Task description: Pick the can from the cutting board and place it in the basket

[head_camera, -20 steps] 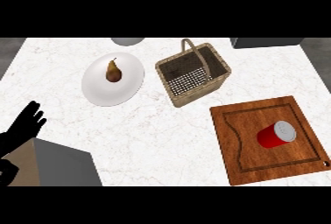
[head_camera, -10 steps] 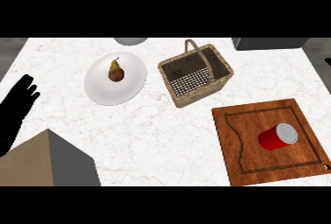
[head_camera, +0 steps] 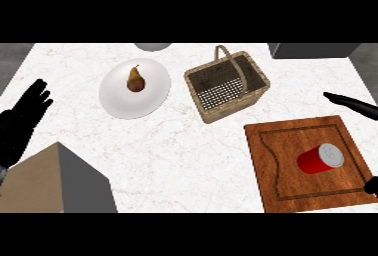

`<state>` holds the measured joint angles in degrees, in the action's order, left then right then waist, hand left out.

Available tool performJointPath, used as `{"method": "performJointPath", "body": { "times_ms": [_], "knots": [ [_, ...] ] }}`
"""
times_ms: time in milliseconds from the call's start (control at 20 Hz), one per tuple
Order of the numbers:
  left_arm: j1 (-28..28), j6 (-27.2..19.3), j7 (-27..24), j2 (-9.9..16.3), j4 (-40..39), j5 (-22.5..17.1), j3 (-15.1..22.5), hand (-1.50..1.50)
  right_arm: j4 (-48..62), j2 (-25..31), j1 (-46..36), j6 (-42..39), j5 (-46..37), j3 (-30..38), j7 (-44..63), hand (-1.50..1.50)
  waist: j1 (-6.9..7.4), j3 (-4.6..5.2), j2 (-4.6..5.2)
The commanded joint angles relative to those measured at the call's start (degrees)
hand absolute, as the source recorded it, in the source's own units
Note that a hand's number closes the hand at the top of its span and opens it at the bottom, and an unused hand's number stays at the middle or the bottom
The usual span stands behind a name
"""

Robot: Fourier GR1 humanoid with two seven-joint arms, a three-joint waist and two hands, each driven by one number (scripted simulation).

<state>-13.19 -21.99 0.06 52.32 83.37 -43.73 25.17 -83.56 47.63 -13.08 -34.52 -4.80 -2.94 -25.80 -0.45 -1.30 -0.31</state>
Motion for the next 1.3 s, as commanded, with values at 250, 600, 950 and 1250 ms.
{"method": "performJointPath", "body": {
  "times_ms": [250,600,950,1250],
  "knots": [
    [-1.38,-0.36,-1.33,-8.96,-5.4,2.12,2.58,0.0,5.78,-1.36,-1.91,1.83,-11.03,-5.77,-3.59,-1.5,0.24,1.34,0.75],
    [-0.05,-1.91,0.74,-6.47,-0.25,2.42,2.15,0.0,13.39,-2.29,-0.87,6.11,-16.44,-6.36,-11.51,-1.5,1.09,1.23,0.43],
    [-2.6,0.66,-1.04,-9.35,-7.44,2.16,1.98,0.0,12.97,-2.16,-3.09,2.17,-14.81,-7.51,-12.21,-1.5,-0.31,1.38,0.57],
    [-1.06,-1.07,-1.69,-9.8,-5.86,2.32,2.15,0.0,11.98,-0.62,-1.48,3.28,-14.39,-8.59,-16.85,-1.5,-0.12,1.35,0.44]
  ]
}}
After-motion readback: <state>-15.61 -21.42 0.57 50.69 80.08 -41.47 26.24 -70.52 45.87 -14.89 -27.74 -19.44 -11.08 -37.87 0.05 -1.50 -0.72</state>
